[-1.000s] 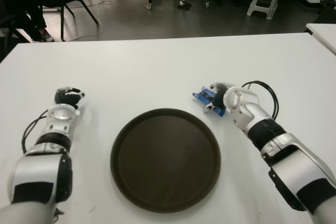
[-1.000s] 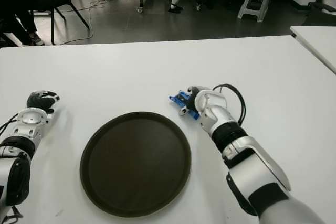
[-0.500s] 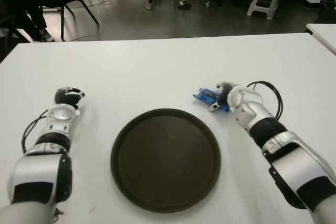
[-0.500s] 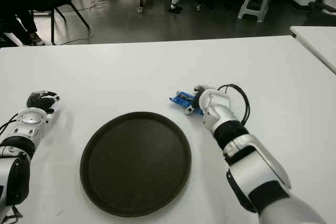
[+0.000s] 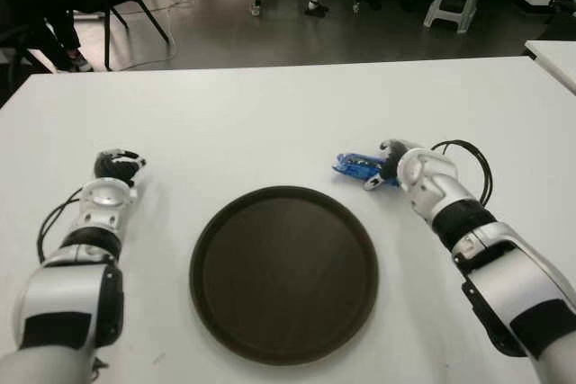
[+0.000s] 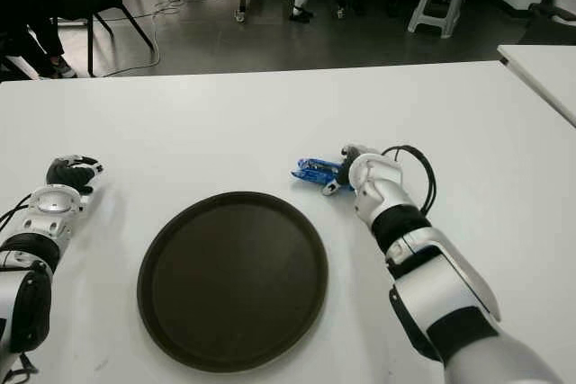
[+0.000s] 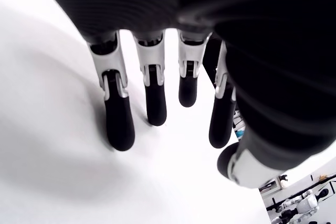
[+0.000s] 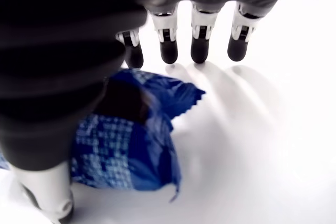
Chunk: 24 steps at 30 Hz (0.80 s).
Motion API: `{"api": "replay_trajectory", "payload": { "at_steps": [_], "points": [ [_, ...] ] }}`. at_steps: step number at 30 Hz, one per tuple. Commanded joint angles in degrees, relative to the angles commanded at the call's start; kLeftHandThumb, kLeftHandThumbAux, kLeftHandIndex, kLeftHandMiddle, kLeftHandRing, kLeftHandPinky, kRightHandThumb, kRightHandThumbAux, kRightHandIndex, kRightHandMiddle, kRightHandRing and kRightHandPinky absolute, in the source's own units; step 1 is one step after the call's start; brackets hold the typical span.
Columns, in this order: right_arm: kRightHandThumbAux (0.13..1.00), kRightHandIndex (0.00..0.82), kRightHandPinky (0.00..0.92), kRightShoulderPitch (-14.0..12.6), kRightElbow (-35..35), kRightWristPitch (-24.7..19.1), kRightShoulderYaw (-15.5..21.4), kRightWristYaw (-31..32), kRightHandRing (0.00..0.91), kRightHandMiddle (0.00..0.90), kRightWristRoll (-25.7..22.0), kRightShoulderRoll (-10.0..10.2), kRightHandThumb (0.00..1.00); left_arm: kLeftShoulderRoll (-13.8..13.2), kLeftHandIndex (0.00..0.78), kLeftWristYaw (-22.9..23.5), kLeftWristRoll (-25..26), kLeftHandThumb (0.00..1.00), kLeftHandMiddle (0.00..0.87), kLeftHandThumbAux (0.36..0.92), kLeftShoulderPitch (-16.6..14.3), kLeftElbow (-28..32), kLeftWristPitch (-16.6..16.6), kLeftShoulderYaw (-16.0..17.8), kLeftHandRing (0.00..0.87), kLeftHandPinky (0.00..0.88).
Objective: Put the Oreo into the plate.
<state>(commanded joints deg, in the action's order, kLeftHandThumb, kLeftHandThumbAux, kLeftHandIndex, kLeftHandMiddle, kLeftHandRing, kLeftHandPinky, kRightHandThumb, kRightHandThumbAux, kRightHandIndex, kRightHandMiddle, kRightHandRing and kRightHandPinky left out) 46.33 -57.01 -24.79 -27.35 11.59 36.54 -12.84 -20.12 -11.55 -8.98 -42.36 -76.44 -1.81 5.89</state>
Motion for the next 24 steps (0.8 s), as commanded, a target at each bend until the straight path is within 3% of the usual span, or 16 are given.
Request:
{"api": "replay_trajectory", "payload": {
  "at_steps": [2,5,18,24],
  "points": [
    [0.759,0.0,0.0,-0.4,1.4,-0.6,0.1,0.5,0.0,0.0,-0.1,-0.1,0.0,0.0,0.136,0.0,0.0,0.335,0.114,0.75,0.0,0.0,0.1,0.0,0.135,0.117],
    [0.76,0.0,0.0,-0.5,1.4,-0.3,0.4,0.4,0.0,0.0,-0.3,-0.2,0.0,0.0,0.09,0.0,0.2,0.272,0.108,0.758,0.0,0.0,0.1,0.0,0.128,0.111],
    [0.745,0.0,0.0,-0.9,1.1,1.6,0.7,-1.1,0.0,0.0,-0.6,-0.3,0.0,0.0,0.073,0.2,0.4,0.241,0.122,0.764,-0.1,0.0,0.1,0.1,0.149,0.157],
    [0.744,0.0,0.0,-1.2,5.9,-1.3,-0.5,1.7,0.0,0.0,0.4,-0.3,0.0,0.0,0.075,0.3,0.5,0.243,0.12,0.762,-0.1,0.0,0.1,0.1,0.149,0.16]
  ]
}}
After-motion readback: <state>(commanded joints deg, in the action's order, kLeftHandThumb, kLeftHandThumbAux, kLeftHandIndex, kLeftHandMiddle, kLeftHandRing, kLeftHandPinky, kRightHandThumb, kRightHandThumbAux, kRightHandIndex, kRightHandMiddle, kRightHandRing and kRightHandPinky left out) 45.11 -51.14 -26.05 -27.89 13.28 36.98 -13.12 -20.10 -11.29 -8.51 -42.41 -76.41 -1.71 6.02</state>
